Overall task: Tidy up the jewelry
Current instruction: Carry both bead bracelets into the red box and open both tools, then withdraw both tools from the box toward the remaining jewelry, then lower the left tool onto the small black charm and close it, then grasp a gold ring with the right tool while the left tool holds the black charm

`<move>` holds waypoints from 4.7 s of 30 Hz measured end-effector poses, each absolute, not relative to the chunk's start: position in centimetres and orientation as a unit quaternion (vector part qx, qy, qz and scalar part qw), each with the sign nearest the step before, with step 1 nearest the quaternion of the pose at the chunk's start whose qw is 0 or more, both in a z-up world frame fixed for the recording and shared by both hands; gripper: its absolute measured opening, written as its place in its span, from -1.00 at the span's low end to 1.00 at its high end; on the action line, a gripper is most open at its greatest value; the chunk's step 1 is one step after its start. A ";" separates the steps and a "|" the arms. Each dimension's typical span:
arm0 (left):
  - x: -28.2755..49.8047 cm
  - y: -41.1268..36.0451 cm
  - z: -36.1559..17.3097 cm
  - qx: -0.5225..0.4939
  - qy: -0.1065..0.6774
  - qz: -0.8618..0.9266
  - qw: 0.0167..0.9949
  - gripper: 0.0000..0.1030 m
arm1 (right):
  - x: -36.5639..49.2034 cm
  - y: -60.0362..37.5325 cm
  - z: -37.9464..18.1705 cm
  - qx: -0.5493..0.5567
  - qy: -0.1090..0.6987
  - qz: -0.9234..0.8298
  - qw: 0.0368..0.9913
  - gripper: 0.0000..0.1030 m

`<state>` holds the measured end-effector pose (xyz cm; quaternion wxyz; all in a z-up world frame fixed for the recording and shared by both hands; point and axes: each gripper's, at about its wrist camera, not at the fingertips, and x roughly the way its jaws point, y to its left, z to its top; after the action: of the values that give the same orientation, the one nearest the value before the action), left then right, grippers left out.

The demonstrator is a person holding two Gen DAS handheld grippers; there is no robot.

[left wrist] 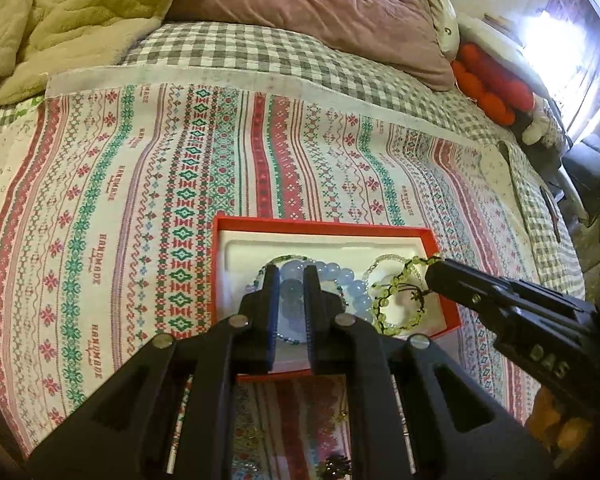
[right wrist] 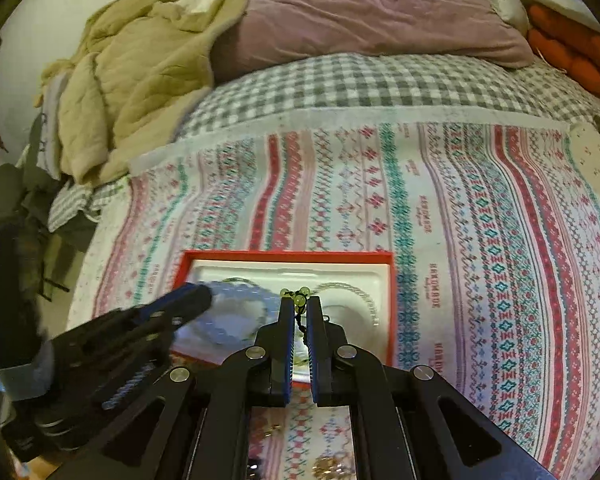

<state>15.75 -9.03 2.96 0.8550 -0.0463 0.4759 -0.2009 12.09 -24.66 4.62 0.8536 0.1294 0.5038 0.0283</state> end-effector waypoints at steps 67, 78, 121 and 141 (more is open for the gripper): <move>-0.5 -6.9 -3.5 0.140 0.506 -0.222 0.822 0.99 | -2.1 -25.1 -3.5 -0.046 0.559 0.052 0.826 1.00; -0.9 -9.2 -4.2 0.146 0.433 -0.224 0.861 0.99 | -3.2 -24.6 -3.9 -0.065 0.516 0.070 0.851 1.00; 1.3 -8.7 -2.1 0.073 0.472 -0.257 0.840 -0.47 | 0.2 -20.1 -2.0 -0.126 0.517 0.130 0.837 -0.08; 2.2 -8.1 -0.8 0.058 0.479 -0.254 0.838 -0.47 | 2.0 -20.9 -0.4 -0.067 0.543 0.107 0.830 -0.56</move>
<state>2.24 -8.12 -0.83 0.8384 0.0580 0.4788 -0.2540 2.01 -20.95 -0.39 0.8302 -0.0672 0.5430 0.1067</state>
